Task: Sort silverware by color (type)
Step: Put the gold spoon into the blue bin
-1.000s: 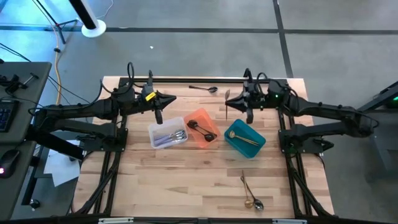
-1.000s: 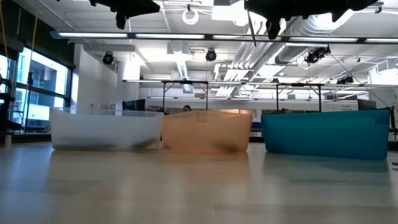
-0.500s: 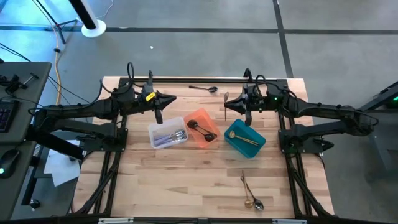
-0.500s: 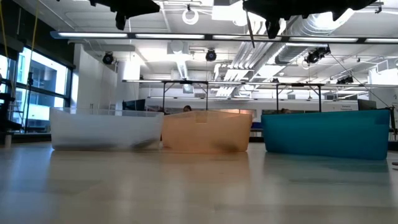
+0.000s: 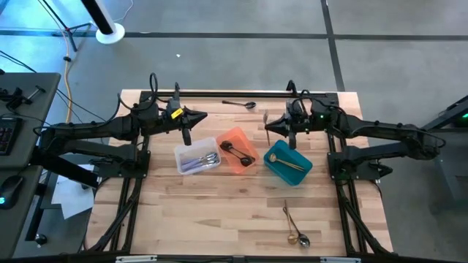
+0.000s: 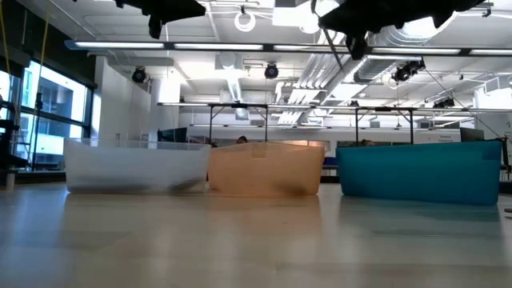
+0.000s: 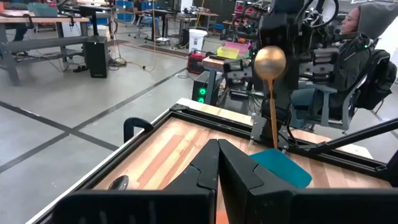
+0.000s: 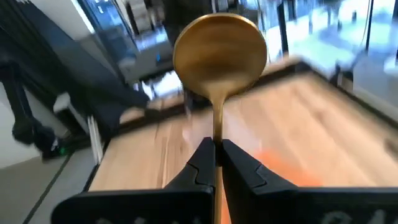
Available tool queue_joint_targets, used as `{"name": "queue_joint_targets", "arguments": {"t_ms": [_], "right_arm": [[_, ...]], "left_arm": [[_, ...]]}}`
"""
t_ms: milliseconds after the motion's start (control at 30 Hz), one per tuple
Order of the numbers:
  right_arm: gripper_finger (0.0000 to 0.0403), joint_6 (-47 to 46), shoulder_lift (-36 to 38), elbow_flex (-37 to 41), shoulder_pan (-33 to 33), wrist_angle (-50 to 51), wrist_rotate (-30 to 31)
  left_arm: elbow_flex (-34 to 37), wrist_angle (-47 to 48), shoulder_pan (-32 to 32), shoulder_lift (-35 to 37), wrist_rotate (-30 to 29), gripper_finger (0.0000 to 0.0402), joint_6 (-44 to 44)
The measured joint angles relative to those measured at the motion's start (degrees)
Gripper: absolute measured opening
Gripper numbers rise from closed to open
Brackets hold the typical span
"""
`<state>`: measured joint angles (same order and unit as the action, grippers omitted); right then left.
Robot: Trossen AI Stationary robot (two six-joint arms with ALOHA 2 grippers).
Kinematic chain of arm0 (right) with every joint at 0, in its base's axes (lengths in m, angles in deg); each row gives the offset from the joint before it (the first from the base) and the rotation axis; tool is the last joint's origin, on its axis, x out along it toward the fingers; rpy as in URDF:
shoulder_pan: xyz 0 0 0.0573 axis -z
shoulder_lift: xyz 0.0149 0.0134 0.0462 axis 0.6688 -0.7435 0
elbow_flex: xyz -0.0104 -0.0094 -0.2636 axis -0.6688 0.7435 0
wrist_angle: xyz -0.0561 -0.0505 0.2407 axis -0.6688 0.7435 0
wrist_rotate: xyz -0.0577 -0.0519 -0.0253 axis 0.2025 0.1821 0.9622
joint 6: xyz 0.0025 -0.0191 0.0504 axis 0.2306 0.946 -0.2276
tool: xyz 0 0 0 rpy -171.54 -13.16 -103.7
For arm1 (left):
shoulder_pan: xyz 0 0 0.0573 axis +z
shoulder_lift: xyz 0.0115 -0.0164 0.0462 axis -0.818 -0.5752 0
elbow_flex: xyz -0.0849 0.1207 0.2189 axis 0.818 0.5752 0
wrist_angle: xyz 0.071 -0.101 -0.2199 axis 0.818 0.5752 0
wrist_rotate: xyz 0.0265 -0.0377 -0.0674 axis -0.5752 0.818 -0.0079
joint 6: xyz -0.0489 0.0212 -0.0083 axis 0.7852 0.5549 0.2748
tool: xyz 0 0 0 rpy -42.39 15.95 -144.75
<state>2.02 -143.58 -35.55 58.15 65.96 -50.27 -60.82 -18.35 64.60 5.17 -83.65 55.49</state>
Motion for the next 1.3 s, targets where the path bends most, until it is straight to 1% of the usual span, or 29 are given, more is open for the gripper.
{"name": "queue_joint_targets", "arguments": {"t_ms": [167, 333, 400, 500, 633, 767, 1067, 1300], "right_arm": [[0.0, -1.77, 1.02, -0.02, -2.48, 14.28, 0.74], [0.0, -5.02, 1.02, -0.02, -6.24, 30.75, 4.98], [0.0, -7.1, 1.02, -0.02, -7.57, 35.71, 6.62], [0.0, -9.93, 1.01, -0.02, -8.9, 40.24, 7.63], [0.0, -11.73, -0.3, -0.02, -10.12, 43.83, 8.41], [0.0, -10.76, -2.5, -0.02, -11.36, 45.97, 9.06], [0.0, -11.91, -8.66, -0.04, -13.03, 45.73, 8.81], [0.0, -11.45, -12.13, -0.04, -12.8, 42.5, 8.78]], "left_arm": [[0.0, 0.0, 0.0, 0.0, 0.01, 0.0, 0.0], [0.0, 0.03, 0.0, 0.0, 0.02, 0.0, 0.0], [0.0, 0.02, 0.02, 0.0, 0.0, 0.0, -0.02], [0.0, 0.05, 0.0, 0.0, 0.01, 0.0, -0.02], [0.0, 0.49, 0.0, 0.0, 0.0, 0.0, -0.02], [0.0, 0.44, 0.02, 0.0, 0.0, 0.0, -0.02], [0.0, 0.42, 0.0, 0.0, 0.0, 0.0, -0.02], [0.0, 0.4, 0.01, 0.0, 0.0, 0.0, -0.01]]}}
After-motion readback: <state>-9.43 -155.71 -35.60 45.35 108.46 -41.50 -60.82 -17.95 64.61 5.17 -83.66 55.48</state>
